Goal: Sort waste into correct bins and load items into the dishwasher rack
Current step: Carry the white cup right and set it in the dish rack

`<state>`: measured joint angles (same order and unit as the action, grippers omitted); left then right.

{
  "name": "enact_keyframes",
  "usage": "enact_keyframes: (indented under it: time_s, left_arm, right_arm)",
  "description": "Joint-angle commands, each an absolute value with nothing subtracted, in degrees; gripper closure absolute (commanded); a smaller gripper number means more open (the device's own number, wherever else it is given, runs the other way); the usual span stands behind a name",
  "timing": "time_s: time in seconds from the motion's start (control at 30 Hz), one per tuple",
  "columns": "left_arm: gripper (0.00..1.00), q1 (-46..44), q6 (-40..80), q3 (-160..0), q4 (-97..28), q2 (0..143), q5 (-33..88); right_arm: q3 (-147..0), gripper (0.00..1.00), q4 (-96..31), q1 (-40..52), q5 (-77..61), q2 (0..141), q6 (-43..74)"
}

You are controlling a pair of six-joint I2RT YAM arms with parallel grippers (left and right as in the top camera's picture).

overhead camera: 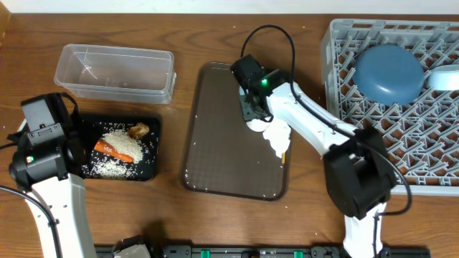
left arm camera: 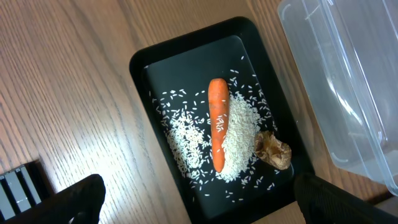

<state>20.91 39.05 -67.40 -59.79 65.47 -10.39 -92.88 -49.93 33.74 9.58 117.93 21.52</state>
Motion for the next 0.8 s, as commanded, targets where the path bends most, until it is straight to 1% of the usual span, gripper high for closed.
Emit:
enact_keyframes:
  time_s: [0.0,0.2,0.33,0.5,0.57,0.77]
  left_arm:
    - [0.02,21.2,39.5,-68.6,-59.9,65.5,-10.3]
    - [0.02,21.2,39.6,-68.6,-59.9,65.5,-10.3]
    - [0.02,21.2,39.5,-68.6,-59.9,65.5,-10.3]
    - [0.02,21.2,39.5,-68.6,-59.9,65.5,-10.3]
    - [0.02,21.2,39.5,-68.6,-59.9,65.5,-10.3]
    - [0.02,21.2,39.5,-68.6,-59.9,65.5,-10.3]
  right_arm:
    - [-93.1,0.53,-50.9,31.5,10.0,109.5,22.2]
    - [-93.1,0.53,-53.6,24.4,9.1,97.9,21.1]
    - [-93.1,0.52,-56.2,16.5,9.2,90.6,20.4]
    - [-93.1,0.52,-59.6,2.2,9.1,86.4,19.0]
    - [-93.0,0.52,-60.0,-5.1,8.8,86.5,19.0]
    - [-93.0,0.51,-57.1,-21.8,5.8,89.5,19.0]
